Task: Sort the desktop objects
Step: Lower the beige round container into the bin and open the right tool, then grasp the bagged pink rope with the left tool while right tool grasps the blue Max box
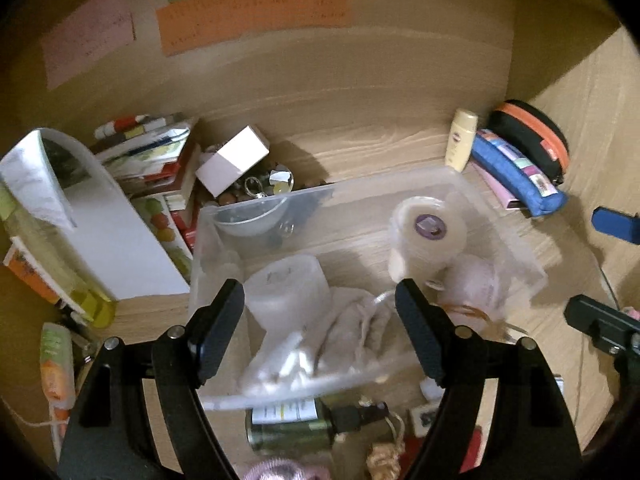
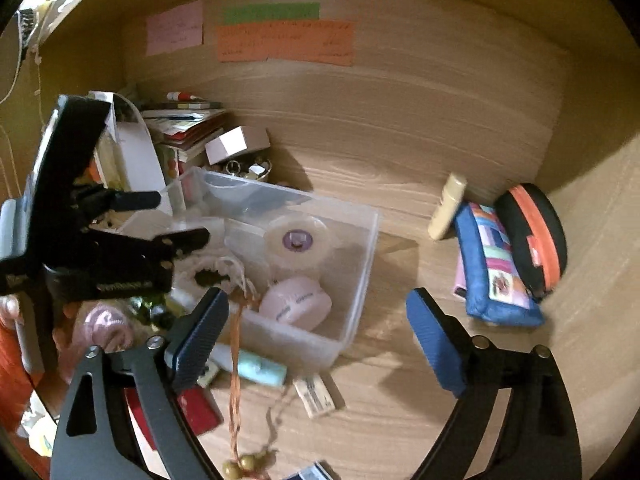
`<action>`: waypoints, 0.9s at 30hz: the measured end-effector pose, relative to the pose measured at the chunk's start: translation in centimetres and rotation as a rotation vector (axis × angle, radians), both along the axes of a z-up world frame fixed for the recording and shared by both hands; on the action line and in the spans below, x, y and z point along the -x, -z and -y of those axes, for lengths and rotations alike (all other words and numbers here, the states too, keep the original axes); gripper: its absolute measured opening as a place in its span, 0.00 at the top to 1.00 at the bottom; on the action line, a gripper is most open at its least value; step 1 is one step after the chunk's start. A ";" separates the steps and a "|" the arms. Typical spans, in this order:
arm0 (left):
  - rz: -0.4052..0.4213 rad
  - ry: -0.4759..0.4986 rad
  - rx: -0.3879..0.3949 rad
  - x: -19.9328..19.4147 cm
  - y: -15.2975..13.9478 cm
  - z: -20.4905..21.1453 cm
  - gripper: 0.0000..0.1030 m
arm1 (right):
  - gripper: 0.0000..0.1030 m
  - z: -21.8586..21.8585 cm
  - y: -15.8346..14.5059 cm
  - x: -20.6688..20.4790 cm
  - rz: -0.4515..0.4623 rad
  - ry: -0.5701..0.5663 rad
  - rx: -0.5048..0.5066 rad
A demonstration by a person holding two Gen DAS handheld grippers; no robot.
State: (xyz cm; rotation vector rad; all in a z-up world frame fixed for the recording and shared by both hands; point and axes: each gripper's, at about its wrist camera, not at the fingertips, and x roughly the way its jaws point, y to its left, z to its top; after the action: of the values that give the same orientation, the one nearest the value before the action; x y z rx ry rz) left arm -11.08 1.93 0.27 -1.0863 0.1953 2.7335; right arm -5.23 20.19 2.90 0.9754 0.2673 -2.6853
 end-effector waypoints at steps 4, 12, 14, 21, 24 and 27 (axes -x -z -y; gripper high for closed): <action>-0.022 0.006 -0.041 -2.4 -1.1 0.8 0.11 | 0.13 -0.9 0.8 -1.3 0.007 0.020 0.009; -0.069 -0.069 -0.070 -7.1 -3.2 4.4 0.05 | 0.13 -3.2 2.5 -3.7 0.021 0.098 0.014; -0.062 -0.084 -0.064 -8.3 -3.0 5.2 0.05 | 0.13 -3.6 3.1 -4.6 0.024 0.116 0.014; 0.042 -0.113 -0.063 -10.6 0.6 6.2 0.05 | 0.13 -4.6 5.3 -7.1 0.050 0.138 0.027; 0.100 -0.098 -0.062 -11.1 2.8 6.0 0.05 | 0.13 -4.9 6.5 -7.8 0.078 0.123 0.051; 0.152 -0.098 -0.062 -11.4 4.7 5.7 0.05 | 0.13 -4.9 7.8 -8.2 0.127 0.106 0.061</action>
State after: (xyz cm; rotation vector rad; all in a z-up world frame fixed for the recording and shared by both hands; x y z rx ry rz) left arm 0.36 -3.76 -4.44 -1.3115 0.0357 2.7047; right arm 2.96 25.11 -4.95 1.1657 0.1101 -2.6930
